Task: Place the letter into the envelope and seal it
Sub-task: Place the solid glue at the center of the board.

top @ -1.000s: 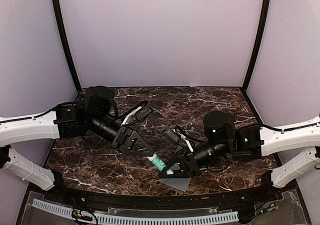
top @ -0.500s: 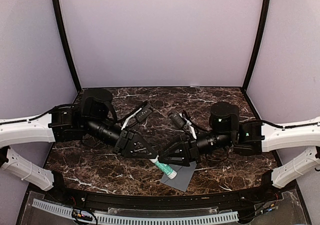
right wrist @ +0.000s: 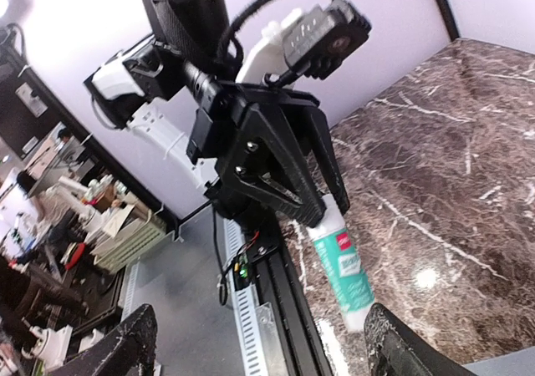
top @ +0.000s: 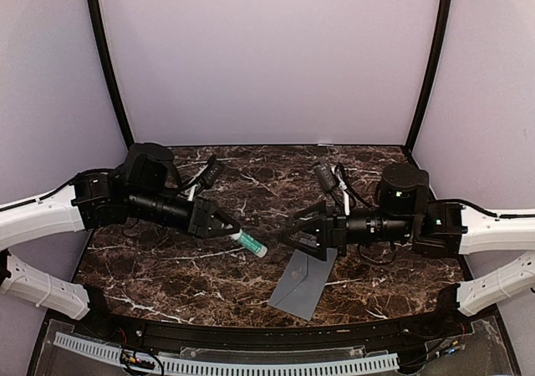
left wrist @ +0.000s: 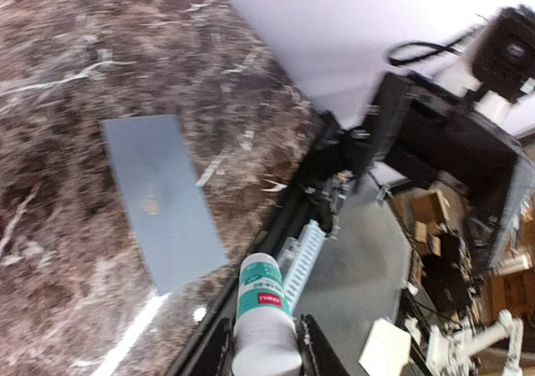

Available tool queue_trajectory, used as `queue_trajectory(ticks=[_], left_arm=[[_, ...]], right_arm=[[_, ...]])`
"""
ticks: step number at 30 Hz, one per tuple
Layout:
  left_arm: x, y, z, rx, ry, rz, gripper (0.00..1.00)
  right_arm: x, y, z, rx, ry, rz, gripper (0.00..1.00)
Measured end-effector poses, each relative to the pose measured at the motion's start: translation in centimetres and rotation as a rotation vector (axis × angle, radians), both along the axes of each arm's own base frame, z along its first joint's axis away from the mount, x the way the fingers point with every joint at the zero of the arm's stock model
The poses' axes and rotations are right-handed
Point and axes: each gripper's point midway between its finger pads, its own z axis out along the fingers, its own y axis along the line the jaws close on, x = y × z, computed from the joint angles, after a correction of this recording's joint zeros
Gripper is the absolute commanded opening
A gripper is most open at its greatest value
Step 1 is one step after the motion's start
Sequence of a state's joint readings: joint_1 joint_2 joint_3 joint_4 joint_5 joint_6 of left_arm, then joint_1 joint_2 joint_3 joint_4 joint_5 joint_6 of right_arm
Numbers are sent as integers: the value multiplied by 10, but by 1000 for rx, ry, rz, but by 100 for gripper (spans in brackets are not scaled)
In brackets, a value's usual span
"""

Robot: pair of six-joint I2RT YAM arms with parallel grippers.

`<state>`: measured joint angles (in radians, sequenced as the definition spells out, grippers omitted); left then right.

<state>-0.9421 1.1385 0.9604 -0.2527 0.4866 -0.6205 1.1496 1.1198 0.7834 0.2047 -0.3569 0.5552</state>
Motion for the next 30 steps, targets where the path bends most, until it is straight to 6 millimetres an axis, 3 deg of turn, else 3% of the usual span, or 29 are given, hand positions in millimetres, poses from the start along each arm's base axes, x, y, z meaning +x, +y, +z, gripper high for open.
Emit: queue_trajectory(ticks=[4,8,15,19,23,30], left_arm=[[50,42,-39,191,8,250,0],[96,96,-69,371,1,483,0],[149,164,-107,602,-31,712,0],[164,185,-129,713,-36,756,0],[171,193,-146,800,-43,753,5],[181,194,-148,839,-73,752,15]], right_arm=[[22,-17,3,-1,-14,-161,82],[39,-34,3,0,-15,-296,83],[60,-49,-10,-56,4,-444,83],[65,-53,-15,-75,13,-485,83],[67,-55,-17,-79,18,-504,83],[70,-58,-23,-89,26,-524,83]])
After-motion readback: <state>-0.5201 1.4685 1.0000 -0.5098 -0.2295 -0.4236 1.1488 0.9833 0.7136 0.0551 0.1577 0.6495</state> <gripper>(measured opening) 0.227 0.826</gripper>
